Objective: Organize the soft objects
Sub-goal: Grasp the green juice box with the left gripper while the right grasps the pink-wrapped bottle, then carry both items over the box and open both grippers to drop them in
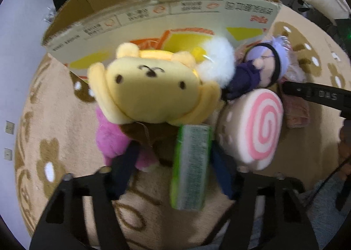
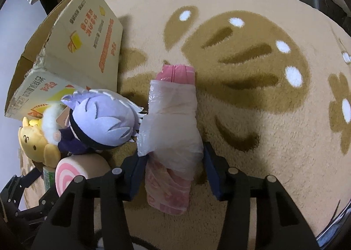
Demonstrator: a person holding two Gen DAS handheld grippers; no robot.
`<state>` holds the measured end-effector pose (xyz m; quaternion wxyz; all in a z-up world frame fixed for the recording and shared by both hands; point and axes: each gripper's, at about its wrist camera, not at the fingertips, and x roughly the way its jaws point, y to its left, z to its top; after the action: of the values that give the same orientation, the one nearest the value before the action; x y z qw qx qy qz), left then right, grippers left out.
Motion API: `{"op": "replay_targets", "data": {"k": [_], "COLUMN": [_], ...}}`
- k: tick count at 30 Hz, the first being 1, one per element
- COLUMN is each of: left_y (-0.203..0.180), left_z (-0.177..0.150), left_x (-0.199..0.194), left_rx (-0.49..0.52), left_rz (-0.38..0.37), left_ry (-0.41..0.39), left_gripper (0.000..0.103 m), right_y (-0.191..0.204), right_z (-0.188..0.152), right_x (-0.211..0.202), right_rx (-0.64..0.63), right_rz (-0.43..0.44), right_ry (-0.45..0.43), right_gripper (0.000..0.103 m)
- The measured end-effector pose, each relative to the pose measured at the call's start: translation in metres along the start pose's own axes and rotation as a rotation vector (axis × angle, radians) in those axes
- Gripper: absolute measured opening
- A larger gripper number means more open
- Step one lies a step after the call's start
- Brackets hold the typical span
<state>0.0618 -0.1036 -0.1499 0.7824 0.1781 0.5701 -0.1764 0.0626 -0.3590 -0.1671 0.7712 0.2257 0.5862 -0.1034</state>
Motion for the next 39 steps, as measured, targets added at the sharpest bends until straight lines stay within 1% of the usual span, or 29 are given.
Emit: {"op": "replay_targets", "data": {"k": [1, 2, 4, 5, 8, 10, 12, 13, 14, 15, 16, 18, 20, 21, 24, 28, 31, 33, 34, 35, 39], "left_y": [-0.001, -0.002, -0.003, -0.003, -0.005, -0.004, 0.003, 0.007, 0.007, 0.007, 0.005, 0.007, 0.008, 0.008, 0.007, 0.011, 0.017, 0.021, 0.024, 0.026, 0.037], "left_z": [-0.001, -0.002, -0.003, -0.003, -0.003, -0.003, -0.004, -0.004, -0.003, -0.004, -0.002, -0.001, -0.001, -0.001, -0.004, -0.011, -0.018, -0.021, -0.024, -0.023, -0.025], "left_x": [0.001, 0.002, 0.002, 0.002, 0.000, -0.002, -0.006, -0.007, -0.009, -0.010, -0.013, -0.017, -0.020, -0.020, -0.028, -0.048, -0.063, -0.072, -0.077, -0.081, -0.095], "left_rx": [-0.002, -0.004, -0.017, -0.021, -0.031, -0.033, -0.035, -0.033, -0.033, -0.031, -0.028, -0.029, -0.035, -0.039, -0.038, -0.038, -0.046, -0.054, -0.063, -0.071, -0.108], "left_rz": [-0.012, -0.025, -0.052, -0.059, -0.062, -0.061, -0.059, -0.056, -0.054, -0.052, -0.048, -0.043, -0.040, -0.038, -0.032, -0.028, -0.013, 0.001, 0.011, 0.014, 0.029], "left_ry": [0.012, 0.020, 0.027, 0.028, 0.027, 0.024, 0.013, 0.004, -0.002, -0.009, -0.018, -0.034, -0.042, -0.044, -0.067, -0.110, -0.149, -0.173, -0.190, -0.202, -0.256], "left_gripper": [0.048, 0.044, 0.033, 0.030, 0.028, 0.027, 0.027, 0.027, 0.027, 0.027, 0.027, 0.027, 0.027, 0.027, 0.027, 0.026, 0.026, 0.026, 0.026, 0.026, 0.027], "right_y": [0.000, 0.001, 0.005, 0.008, 0.014, 0.013, 0.014, 0.014, 0.014, 0.014, 0.017, 0.023, 0.029, 0.031, 0.035, 0.036, 0.038, 0.044, 0.038, 0.036, 0.035], "right_z": [0.000, 0.000, 0.000, 0.000, -0.001, -0.001, 0.000, 0.000, 0.000, 0.001, 0.001, -0.002, -0.004, -0.007, -0.012, -0.019, -0.020, -0.025, -0.028, -0.031, -0.040], "right_x": [0.001, 0.002, 0.002, 0.003, 0.006, 0.007, 0.006, 0.005, 0.004, 0.002, 0.001, -0.002, -0.006, -0.010, -0.022, -0.036, -0.057, -0.064, -0.081, -0.086, -0.110], "right_rx": [-0.004, -0.010, -0.026, -0.033, -0.047, -0.045, -0.045, -0.043, -0.041, -0.037, -0.041, -0.067, -0.072, -0.080, -0.090, -0.097, -0.116, -0.133, -0.138, -0.146, -0.182], "right_rz": [-0.002, -0.007, -0.023, -0.030, -0.041, -0.035, -0.028, -0.020, 0.000, 0.044, 0.055, 0.034, 0.051, 0.061, 0.058, 0.084, 0.097, 0.103, 0.110, 0.114, 0.125], "right_ry": [0.002, 0.004, 0.005, 0.004, 0.000, -0.005, -0.015, -0.022, -0.029, -0.037, -0.044, -0.064, -0.086, -0.112, -0.165, -0.210, -0.250, -0.280, -0.295, -0.312, -0.406], "right_gripper": [0.056, 0.056, 0.056, 0.056, 0.054, 0.050, 0.040, 0.037, 0.028, 0.018, 0.018, 0.017, 0.017, 0.017, 0.017, 0.017, 0.016, 0.017, 0.017, 0.017, 0.017]}}
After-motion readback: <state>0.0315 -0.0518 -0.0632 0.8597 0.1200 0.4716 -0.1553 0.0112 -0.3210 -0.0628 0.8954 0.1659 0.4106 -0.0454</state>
